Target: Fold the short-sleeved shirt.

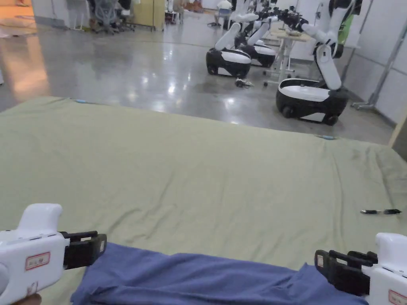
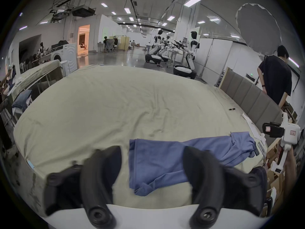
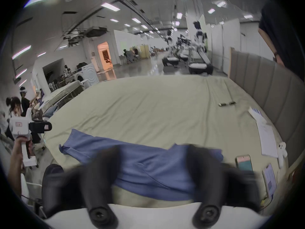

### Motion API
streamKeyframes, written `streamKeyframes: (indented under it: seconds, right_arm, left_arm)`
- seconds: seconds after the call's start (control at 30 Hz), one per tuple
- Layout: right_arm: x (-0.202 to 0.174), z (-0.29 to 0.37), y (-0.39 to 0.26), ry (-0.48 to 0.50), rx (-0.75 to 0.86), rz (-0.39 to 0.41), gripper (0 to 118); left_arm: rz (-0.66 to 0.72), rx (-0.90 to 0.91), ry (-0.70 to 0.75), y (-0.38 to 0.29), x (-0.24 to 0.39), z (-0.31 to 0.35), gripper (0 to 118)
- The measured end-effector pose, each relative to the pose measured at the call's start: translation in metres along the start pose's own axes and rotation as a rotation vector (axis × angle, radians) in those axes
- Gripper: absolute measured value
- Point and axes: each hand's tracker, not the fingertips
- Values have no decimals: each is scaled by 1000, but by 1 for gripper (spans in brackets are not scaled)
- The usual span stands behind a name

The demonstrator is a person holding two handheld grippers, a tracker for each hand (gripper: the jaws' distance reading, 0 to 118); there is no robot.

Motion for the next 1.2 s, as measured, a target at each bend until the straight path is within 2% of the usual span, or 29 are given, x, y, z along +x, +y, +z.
streamKeyframes:
  seconds: [0.03,0.07,0.1,0.17,0.2,0.23,0.27,0.33,0.43,0.6,0.73,0.77,0.8,0.83,0.87,0.9,0.93,1.0,1.03,1.07,1.1,1.13,1.2]
  right_arm:
    - [-15,-11,-4,-29,-7,30,9]
    - [-25,-18,-6,-41,-11,41,1]
    - [-32,-24,-10,-10,-8,32,1]
    - [-44,-38,-14,66,-50,-5,1]
    - [-50,-42,-17,72,-50,-11,1]
    - [-54,-45,-19,73,-50,-5,1]
    - [-58,-49,-21,77,-61,3,1]
    - [-63,-55,-22,87,-80,12,1]
    - [-65,-62,-24,102,-104,19,1]
    - [-68,-69,-25,83,-127,6,1]
    - [-69,-73,-22,70,-137,-10,1]
    - [-69,-75,-21,65,-139,-13,1]
    - [-70,-76,-20,61,-141,-16,1]
    - [-72,-77,-17,59,-142,-19,1]
    - [-73,-78,-15,56,-141,-24,1]
    - [-74,-78,-14,53,-138,-28,1]
    - [-75,-79,-13,52,-136,-33,1]
    - [-77,-80,-11,56,-130,-47,1]
    - [-78,-80,-11,58,-128,-50,1]
    - [-80,-80,-11,60,-124,-53,1]
    - [-82,-79,-11,61,-122,-53,1]
    - [-83,-79,-11,61,-119,-55,1]
    - [-84,-78,-12,68,-111,-69,1]
  left_arm:
    - [5,-15,13,-2,-7,-2,34]
    - [14,-40,42,-5,-12,-6,5]
    - [-1,-60,67,-11,-21,-9,5]
    - [50,-59,33,-17,-30,-8,5]
    - [91,-64,-3,-20,-40,-9,5]
    - [129,-100,-34,-22,-49,-12,12]
    - [167,-129,-67,-25,-59,-16,35]
    - [194,-179,-104,-33,-73,-31,96]
    - [268,-215,-147,-39,-94,-51,98]
    - [590,-354,-454,-55,-129,-110,97]
    - [852,-346,-759,-61,-131,-145,97]
    - [900,-363,-814,-61,-122,-151,96]
    - [884,-385,-836,-61,-115,-159,96]
    - [856,-399,-858,-57,-106,-162,90]
    - [751,-426,-844,-54,-97,-165,73]
    - [669,-450,-801,-49,-98,-170,35]
    - [597,-482,-739,-45,-94,-171,8]
    - [501,-558,-494,-47,-82,-179,8]
    - [562,-534,-581,-47,-84,-177,8]
    - [604,-517,-569,-40,-78,-169,8]
    - [520,-472,-514,-32,-68,-159,8]
    - [480,-439,-517,-26,-63,-154,8]
    - [525,-423,-519,-11,-78,-142,8]
